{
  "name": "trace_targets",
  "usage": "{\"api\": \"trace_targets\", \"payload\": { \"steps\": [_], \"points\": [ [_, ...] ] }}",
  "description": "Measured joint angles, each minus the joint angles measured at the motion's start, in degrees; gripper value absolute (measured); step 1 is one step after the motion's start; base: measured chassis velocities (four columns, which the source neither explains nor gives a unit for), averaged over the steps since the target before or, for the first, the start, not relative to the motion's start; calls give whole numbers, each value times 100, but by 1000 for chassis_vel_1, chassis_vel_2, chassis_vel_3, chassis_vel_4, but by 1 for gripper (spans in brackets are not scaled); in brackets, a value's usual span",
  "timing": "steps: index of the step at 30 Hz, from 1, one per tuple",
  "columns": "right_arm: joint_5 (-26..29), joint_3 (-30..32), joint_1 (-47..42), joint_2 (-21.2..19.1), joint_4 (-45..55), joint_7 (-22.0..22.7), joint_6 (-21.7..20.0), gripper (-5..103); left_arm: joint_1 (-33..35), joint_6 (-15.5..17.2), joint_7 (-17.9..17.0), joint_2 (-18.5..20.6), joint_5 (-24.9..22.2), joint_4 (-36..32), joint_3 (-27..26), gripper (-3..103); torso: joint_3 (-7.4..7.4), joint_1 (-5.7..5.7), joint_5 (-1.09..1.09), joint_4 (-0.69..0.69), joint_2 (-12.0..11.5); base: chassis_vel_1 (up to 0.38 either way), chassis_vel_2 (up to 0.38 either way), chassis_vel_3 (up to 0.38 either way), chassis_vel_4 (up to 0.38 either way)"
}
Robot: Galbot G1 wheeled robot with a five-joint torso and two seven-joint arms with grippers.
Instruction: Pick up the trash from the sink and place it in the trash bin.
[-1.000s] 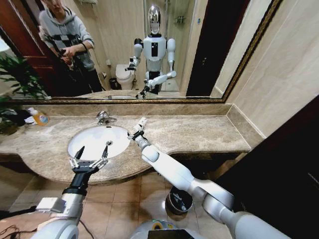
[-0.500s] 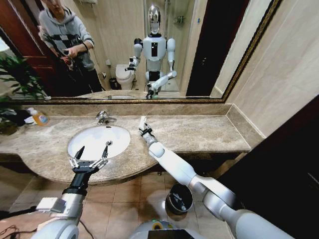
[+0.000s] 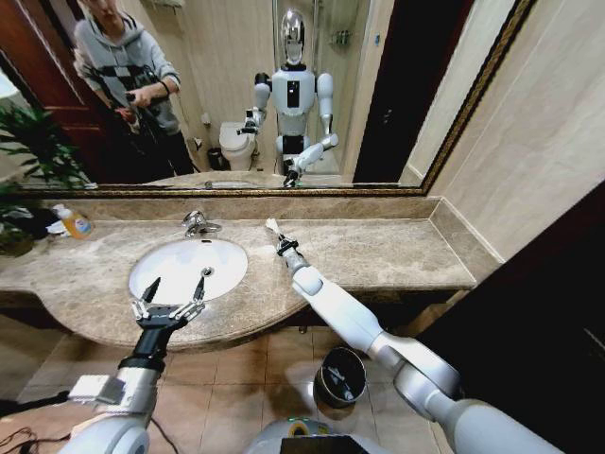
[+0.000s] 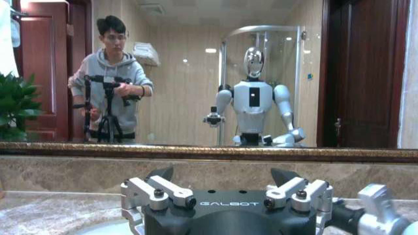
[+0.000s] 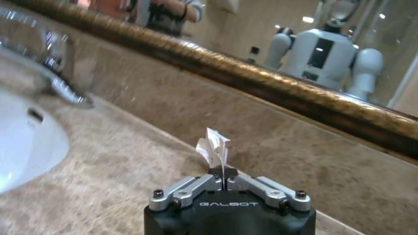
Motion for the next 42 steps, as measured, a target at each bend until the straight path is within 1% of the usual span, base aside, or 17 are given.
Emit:
{"api": "trace_targets", "payload": {
  "steps": [3, 7, 9, 10, 12, 13, 15, 16, 18, 19, 20, 23, 27, 29, 34, 37, 42],
  "points": [
    [289, 128, -115, -231, 400, -14, -46, 0, 0, 0, 0, 0, 0, 0, 0, 100, 0, 0, 0, 0, 0, 0, 0, 0, 0],
    [572, 626, -445, -858, 1191, -156, 16, 0, 0, 0, 1, 0, 0, 0, 0, 100, 0, 0, 0, 0, 0, 0, 0, 0, 0],
    [596, 1338, -883, -1474, 1874, -477, 305, 0, 0, 0, 0, 0, 0, 0, 0, 100, -1, 0, 2, 0, 0, 0, 0, 0, 0],
    [596, 1338, -883, -1474, 1874, -477, 305, 0, 0, 0, 0, 0, 0, 0, 0, 100, -1, 0, 2, 0, 0, 0, 0, 0, 0],
    [829, 2187, -1660, -2197, 2665, -951, 606, 0, 0, 0, 1, -1, 0, 0, 0, 100, -1, 0, 3, -1, 0, 0, 0, 0, 0],
    [829, 2187, -1660, -2197, 2665, -951, 606, 0, 0, 0, 1, -1, 0, 0, 0, 100, -1, 0, 3, -1, 0, 0, 0, 0, 0],
    [1134, 2878, -2557, -2859, 3263, -1646, 1044, 0, 0, 0, 3, 0, 0, 0, 0, 100, -1, -2, 1, -7, 1, 0, 0, 0, 0],
    [1134, 2878, -2557, -2859, 3263, -1646, 1044, 0, 0, 0, 3, 0, 0, 0, 0, 100, -1, -2, 1, -7, 1, 0, 0, 0, 0],
    [1394, 3678, -3379, -3278, 3612, -2297, 1602, 0, -1, 0, 1, 0, 0, 0, 0, 100, -2, -2, 3, -3, 1, 0, 0, 0, 0],
    [1394, 3678, -3379, -3278, 3612, -2297, 1602, 0, -1, 0, 1, 0, 0, 0, 0, 100, -2, -2, 3, -3, 1, 0, 0, 0, 0],
    [1513, 4070, -3710, -3366, 3610, -2681, 1925, 0, 0, 0, 0, 0, 0, 0, 0, 100, -2, -3, 0, -3, 1, 0, 0, 0, 0],
    [1602, 4729, -4345, -3300, 3318, -3345, 2575, 0, 0, 0, 0, -1, 0, 0, 0, 100, -1, -1, 3, 0, 0, 0, 0, 0, 0],
    [1679, 5021, -4859, -3119, 3188, -3724, 2907, 0, 0, 0, 0, 0, 0, 0, 0, 100, -1, -1, 2, -1, 0, 0, 0, 0, 0],
    [1603, 5259, -5493, -2712, 3093, -3983, 3323, 0, 0, 0, 0, 0, 0, 0, 0, 100, -1, -1, 2, -1, 0, 0, 0, 0, 0],
    [1453, 5306, -6047, -2212, 3027, -3867, 3847, 0, 0, 0, 1, 0, 0, 0, 0, 100, -1, -1, -1, -1, 1, 0, 0, 0, 0],
    [1598, 5284, -6944, -1507, 3109, -3615, 4469, 0, 0, 0, -1, 0, 0, 0, 0, 100, -1, -1, -3, -1, 1, 0, 0, 0, 0],
    [1567, 5283, -7427, -1119, 2836, -3564, 4893, 0, 0, 0, 0, 0, 0, 0, 0, 100, -1, -2, -1, -1, 1, 0, 0, 0, 0]
  ]
}}
